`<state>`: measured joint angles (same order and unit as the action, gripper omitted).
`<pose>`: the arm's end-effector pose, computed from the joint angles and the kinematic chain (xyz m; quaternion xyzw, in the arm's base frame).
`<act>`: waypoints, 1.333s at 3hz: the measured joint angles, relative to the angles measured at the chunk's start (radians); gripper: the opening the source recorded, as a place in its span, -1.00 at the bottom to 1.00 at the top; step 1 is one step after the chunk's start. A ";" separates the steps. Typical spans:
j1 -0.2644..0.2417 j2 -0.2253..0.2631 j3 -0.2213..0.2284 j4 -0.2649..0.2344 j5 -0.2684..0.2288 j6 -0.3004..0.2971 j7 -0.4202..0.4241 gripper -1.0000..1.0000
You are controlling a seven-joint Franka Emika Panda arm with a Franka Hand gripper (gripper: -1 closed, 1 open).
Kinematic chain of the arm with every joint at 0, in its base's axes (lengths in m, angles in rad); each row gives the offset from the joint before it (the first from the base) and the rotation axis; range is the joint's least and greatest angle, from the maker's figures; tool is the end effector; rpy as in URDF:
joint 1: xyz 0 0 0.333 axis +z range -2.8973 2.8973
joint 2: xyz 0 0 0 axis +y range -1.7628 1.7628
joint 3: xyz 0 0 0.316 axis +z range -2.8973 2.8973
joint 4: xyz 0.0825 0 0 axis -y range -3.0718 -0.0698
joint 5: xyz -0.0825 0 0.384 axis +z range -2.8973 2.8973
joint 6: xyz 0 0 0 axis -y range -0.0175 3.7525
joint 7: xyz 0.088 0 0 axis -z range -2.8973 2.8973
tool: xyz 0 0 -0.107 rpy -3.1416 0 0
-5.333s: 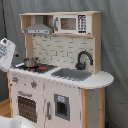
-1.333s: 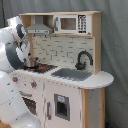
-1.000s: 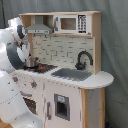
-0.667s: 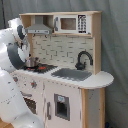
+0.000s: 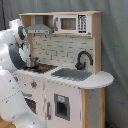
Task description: Play with the kitchen
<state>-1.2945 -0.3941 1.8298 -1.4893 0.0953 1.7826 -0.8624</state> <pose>0.4555 0.4186 0.5994 0.7401 0.6509 0.0700 0.1540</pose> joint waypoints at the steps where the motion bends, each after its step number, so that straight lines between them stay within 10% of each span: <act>1: -0.084 -0.015 0.076 0.035 0.001 0.000 -0.013 1.00; 4: -0.320 -0.085 0.283 0.151 0.004 -0.001 -0.046 1.00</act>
<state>-1.6141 -0.4787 2.1125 -1.3384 0.0994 1.7818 -0.9089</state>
